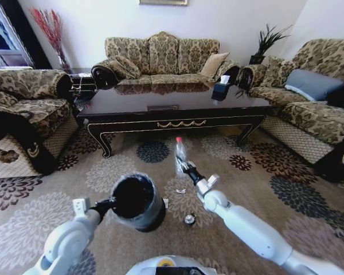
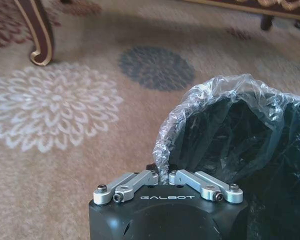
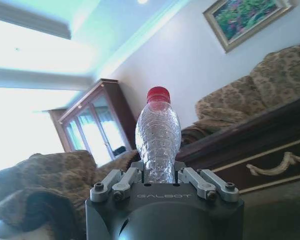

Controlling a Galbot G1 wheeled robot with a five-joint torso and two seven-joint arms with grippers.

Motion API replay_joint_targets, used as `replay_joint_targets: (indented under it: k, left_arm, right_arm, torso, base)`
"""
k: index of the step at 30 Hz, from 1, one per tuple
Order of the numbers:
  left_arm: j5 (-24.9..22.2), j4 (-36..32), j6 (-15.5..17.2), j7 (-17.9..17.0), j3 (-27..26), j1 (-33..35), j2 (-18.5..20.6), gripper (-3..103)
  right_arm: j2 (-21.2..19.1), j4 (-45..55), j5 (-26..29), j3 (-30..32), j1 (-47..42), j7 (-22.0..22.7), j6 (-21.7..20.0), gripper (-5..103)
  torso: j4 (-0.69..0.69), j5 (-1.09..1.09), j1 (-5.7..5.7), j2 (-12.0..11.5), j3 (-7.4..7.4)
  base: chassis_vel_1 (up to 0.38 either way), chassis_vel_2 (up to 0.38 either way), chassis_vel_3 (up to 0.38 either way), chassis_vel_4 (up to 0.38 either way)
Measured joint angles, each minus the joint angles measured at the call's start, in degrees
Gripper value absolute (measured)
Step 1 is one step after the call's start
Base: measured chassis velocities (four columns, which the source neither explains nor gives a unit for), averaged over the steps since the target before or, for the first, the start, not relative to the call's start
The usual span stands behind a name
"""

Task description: Move to the front of the table and pick up the trash from the floor, then place it into the trash bin.

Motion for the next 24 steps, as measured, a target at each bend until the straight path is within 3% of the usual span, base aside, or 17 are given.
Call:
replay_joint_targets:
  k: [3,9,18,24]
  left_arm:
    - [-3.6,0.5,-1.0,1.0,0.4,-0.9,3.7,3]
    - [-5.8,0.6,-1.6,2.1,0.3,-1.8,6.1,3]
    - [-8.7,0.4,-2.2,2.2,0.3,-2.6,6.0,3]
    - [-9.2,-0.4,-2.4,2.2,-0.2,-2.5,5.1,3]
  right_arm:
    - [-2.5,5.0,4.2,-3.2,2.1,-2.3,0.1,26]
    - [-4.9,10.6,5.9,-8.5,3.0,-5.7,-0.4,26]
    - [-3.9,12.3,-1.0,-22.4,5.9,-7.1,-0.6,26]
    - [-1.5,8.4,-3.0,-27.5,9.1,-7.1,-0.4,26]
  torso:
    - [-0.01,0.0,0.0,0.0,0.0]
    - [-0.02,0.0,0.0,0.0,0.0]
    - [0.0,0.0,0.0,0.0,0.0]
    - [-0.01,0.0,0.0,0.0,0.0]
  base:
    - [0.0,0.0,0.0,0.0]
    - [0.0,0.0,0.0,0.0]
    - [0.0,0.0,0.0,0.0]
    - [0.0,0.0,0.0,0.0]
